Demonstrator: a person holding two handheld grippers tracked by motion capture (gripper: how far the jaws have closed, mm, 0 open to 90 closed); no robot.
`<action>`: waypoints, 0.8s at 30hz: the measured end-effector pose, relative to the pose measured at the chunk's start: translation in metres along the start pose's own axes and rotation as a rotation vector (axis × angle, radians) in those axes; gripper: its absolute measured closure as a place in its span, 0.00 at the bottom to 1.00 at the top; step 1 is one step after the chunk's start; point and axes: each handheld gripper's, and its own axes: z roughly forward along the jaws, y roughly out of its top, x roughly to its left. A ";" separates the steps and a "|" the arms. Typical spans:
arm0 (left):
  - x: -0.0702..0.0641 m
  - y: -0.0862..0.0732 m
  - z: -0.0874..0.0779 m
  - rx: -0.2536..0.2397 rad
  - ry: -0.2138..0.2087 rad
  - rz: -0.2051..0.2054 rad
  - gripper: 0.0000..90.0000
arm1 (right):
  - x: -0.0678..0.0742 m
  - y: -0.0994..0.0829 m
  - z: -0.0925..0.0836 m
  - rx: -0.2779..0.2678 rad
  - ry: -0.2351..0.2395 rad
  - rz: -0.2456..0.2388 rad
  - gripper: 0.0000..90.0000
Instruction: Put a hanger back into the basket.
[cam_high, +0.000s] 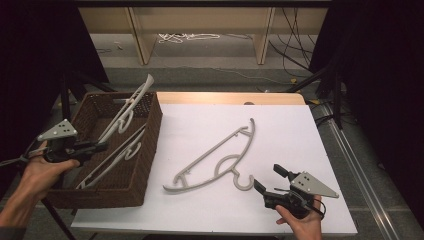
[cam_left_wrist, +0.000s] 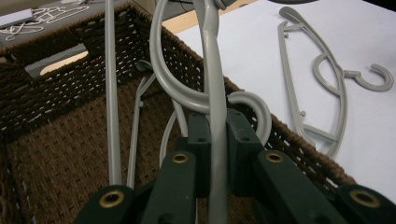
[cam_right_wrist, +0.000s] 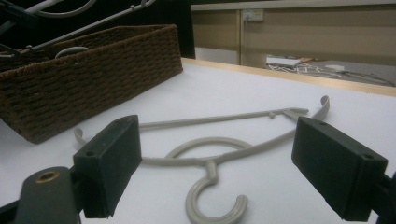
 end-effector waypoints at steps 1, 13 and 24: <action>0.001 -0.002 0.000 -0.009 -0.001 -0.003 0.91 | 0.000 0.000 0.000 0.001 0.001 -0.003 0.19; 0.006 -0.015 -0.003 0.052 -0.011 0.048 0.91 | 0.000 -0.001 0.000 0.018 0.001 -0.004 0.19; 0.019 -0.022 0.002 0.118 0.000 0.046 0.91 | 0.000 0.000 0.000 0.023 0.001 -0.005 0.19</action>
